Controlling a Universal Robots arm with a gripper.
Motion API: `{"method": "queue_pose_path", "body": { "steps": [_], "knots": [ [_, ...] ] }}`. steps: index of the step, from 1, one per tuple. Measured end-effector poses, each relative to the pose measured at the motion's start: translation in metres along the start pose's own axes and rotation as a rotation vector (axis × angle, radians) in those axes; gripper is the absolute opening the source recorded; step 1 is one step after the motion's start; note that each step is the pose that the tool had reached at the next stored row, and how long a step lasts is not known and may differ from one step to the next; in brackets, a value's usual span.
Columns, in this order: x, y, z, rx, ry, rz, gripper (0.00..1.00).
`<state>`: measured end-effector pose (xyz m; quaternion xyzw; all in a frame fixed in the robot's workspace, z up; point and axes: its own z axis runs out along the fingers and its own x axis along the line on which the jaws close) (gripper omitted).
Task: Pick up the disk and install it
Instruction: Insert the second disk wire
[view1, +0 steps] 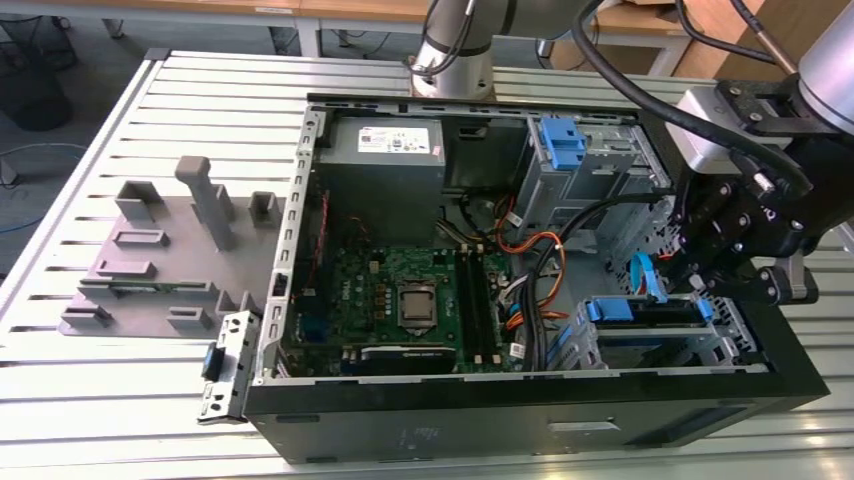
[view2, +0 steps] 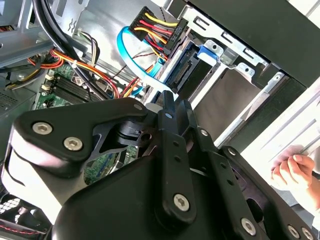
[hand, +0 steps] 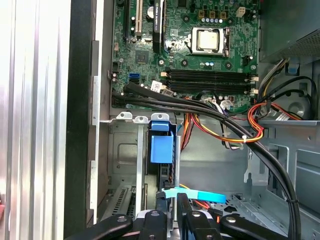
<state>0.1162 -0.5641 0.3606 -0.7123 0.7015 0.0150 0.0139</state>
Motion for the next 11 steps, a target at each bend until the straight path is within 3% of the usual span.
{"method": "queue_pose_path", "body": {
  "steps": [3, 4, 5, 11],
  "knots": [
    [0.0000, 0.0000, -0.0002, 0.0000, 0.0000, 0.000, 0.24],
    [0.0000, 0.0000, -0.0002, 0.0000, -0.0001, 0.000, 0.31],
    [-0.0004, 0.0000, -0.0003, 0.0000, 0.0003, 0.000, 0.31],
    [-0.0085, -0.0002, 0.0002, 0.0000, 0.0001, 0.000, 0.31]
  ]
}}
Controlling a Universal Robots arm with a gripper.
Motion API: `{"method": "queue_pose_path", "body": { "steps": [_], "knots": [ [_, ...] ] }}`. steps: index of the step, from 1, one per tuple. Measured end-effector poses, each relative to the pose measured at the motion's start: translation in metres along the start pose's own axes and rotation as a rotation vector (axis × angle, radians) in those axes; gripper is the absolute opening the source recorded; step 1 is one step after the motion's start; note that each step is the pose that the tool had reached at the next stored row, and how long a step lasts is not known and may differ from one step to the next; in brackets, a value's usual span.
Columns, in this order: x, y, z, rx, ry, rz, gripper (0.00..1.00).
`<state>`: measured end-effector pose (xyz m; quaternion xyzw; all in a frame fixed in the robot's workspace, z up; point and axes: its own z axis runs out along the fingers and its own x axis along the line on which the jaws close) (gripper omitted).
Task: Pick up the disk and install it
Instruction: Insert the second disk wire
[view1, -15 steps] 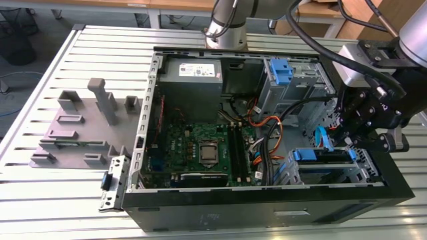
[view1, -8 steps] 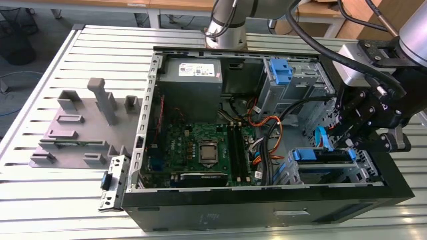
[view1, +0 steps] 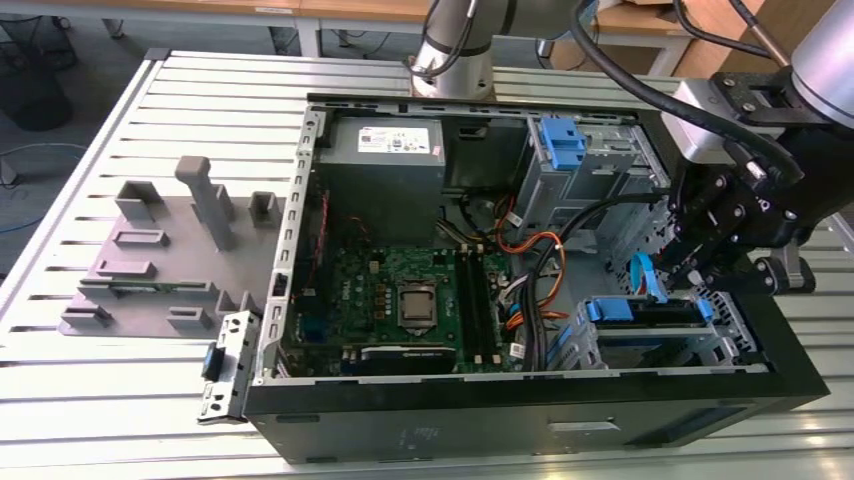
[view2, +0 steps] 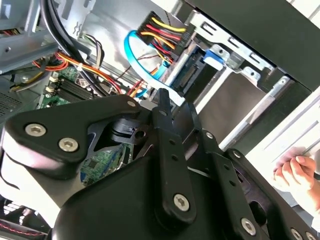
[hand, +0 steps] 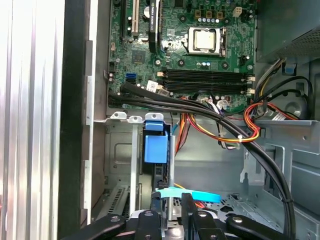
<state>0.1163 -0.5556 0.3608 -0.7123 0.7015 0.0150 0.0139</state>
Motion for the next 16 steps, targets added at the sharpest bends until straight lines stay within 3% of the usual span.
{"method": "queue_pose_path", "body": {
  "steps": [4, 5, 7, 16],
  "knots": [
    [-0.0061, -0.0012, 0.0004, -0.0001, -0.0002, 0.000, 0.31],
    [-0.0082, -0.0082, 0.0007, 0.0000, -0.0002, 0.000, 0.31],
    [-0.0082, -0.0133, 0.0011, 0.0000, -0.0002, 0.000, 0.31],
    [-0.0086, -0.0285, 0.0023, -0.0001, -0.0002, 0.000, 0.31]
  ]
}}
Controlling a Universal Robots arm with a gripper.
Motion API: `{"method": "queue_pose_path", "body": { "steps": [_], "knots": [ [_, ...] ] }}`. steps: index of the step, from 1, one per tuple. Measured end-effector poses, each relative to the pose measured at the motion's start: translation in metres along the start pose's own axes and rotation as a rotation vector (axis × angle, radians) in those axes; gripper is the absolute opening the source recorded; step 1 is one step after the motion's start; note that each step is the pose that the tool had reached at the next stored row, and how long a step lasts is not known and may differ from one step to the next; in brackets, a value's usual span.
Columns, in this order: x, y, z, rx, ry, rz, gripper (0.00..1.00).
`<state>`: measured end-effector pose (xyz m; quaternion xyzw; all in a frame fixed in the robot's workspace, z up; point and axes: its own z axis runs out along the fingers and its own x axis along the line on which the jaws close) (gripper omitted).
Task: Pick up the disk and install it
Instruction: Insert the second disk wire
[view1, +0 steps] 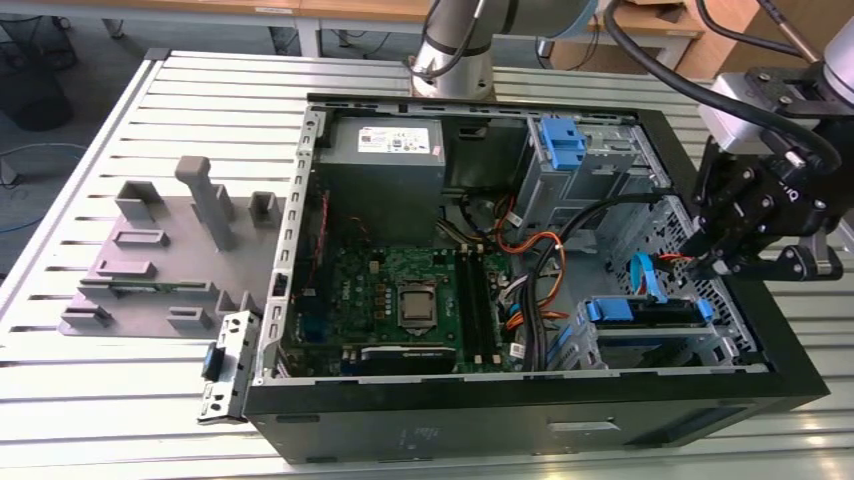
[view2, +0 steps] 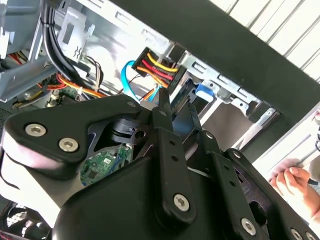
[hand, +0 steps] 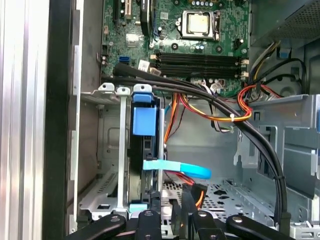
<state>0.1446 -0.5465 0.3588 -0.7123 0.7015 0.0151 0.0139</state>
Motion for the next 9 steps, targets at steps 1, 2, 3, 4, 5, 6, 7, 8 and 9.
{"method": "queue_pose_path", "body": {
  "steps": [1, 2, 3, 4, 5, 6, 7, 8, 9],
  "knots": [
    [-0.0001, -0.0016, 0.0002, 0.0000, 0.0000, 0.000, 0.31],
    [-0.0002, -0.0031, 0.0003, 0.0000, 0.0000, 0.000, 0.31],
    [-0.0004, -0.0046, 0.0005, -0.0001, 0.0001, 0.000, 0.31],
    [-0.0006, -0.0053, 0.0006, -0.0001, 0.0002, 0.000, 0.31],
    [-0.0006, -0.0054, 0.0006, -0.0001, 0.0002, 0.000, 0.31],
    [-0.0006, -0.0054, 0.0006, -0.0001, 0.0002, 0.000, 0.31],
    [-0.0005, -0.0054, 0.0007, -0.0001, 0.0001, 0.000, 0.31],
    [-0.0005, -0.0054, 0.0007, -0.0001, 0.0001, 0.000, 0.31],
    [-0.0005, -0.0054, 0.0008, -0.0001, 0.0002, 0.000, 0.31]
  ]
}}
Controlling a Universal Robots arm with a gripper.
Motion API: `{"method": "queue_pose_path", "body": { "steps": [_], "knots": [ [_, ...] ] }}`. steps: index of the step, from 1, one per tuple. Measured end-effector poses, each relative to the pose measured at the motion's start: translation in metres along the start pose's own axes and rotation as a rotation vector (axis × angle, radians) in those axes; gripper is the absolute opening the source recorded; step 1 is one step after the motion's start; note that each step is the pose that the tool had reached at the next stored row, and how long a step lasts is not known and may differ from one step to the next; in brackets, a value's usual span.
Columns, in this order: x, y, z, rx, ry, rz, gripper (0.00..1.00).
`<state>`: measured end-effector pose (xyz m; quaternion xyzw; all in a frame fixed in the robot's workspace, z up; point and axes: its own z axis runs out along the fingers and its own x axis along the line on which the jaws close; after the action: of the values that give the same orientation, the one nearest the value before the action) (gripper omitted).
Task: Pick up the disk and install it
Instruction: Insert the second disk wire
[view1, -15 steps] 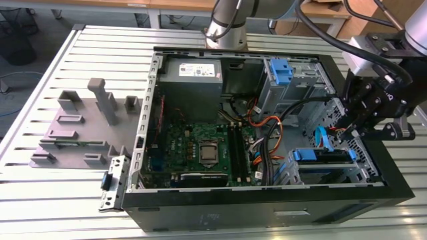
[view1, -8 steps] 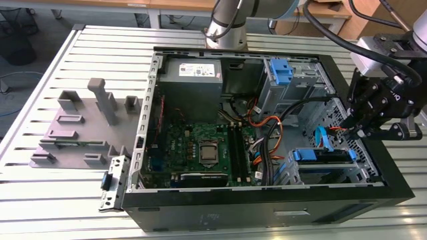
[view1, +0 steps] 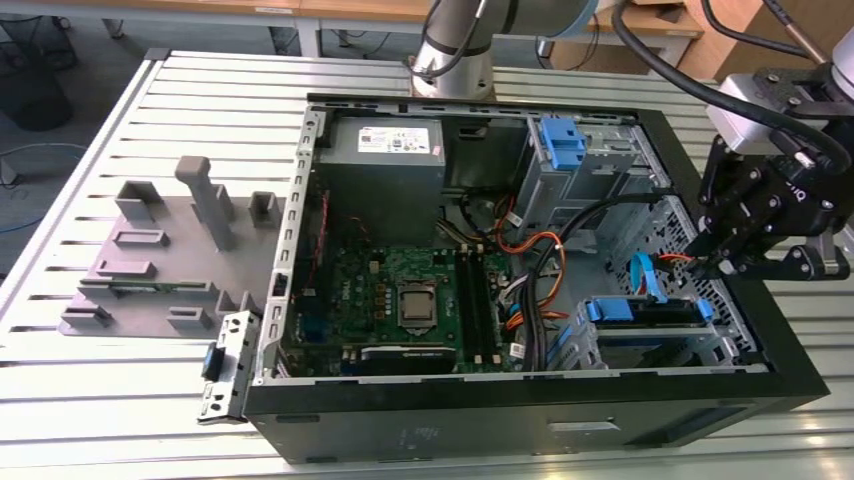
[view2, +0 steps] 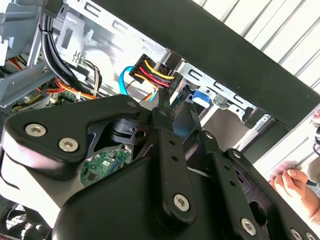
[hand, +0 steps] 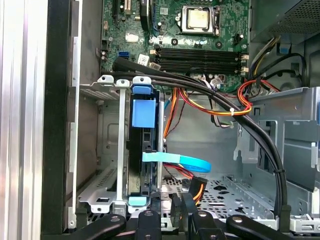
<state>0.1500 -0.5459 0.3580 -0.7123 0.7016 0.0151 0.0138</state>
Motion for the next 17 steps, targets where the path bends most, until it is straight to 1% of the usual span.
{"method": "queue_pose_path", "body": {
  "steps": [2, 6, 10, 11, 13, 16, 17],
  "knots": [
    [-0.0002, -0.0015, 0.0006, 0.0000, -0.0003, 0.000, 0.31],
    [-0.0008, -0.0073, 0.0017, -0.0003, -0.0002, 0.000, 0.31],
    [-0.0007, -0.0085, 0.0067, -0.0019, -0.0001, 0.000, 0.31],
    [-0.0007, -0.0086, 0.0077, -0.0032, 0.0009, 0.000, 0.31],
    [-0.0007, -0.0087, 0.0095, -0.0073, 0.0053, 0.000, 0.31],
    [-0.0006, -0.0086, 0.0118, -0.0154, 0.0146, 0.001, 0.31],
    [-0.0006, -0.0086, 0.0122, -0.0169, 0.0167, 0.001, 0.31]
  ]
}}
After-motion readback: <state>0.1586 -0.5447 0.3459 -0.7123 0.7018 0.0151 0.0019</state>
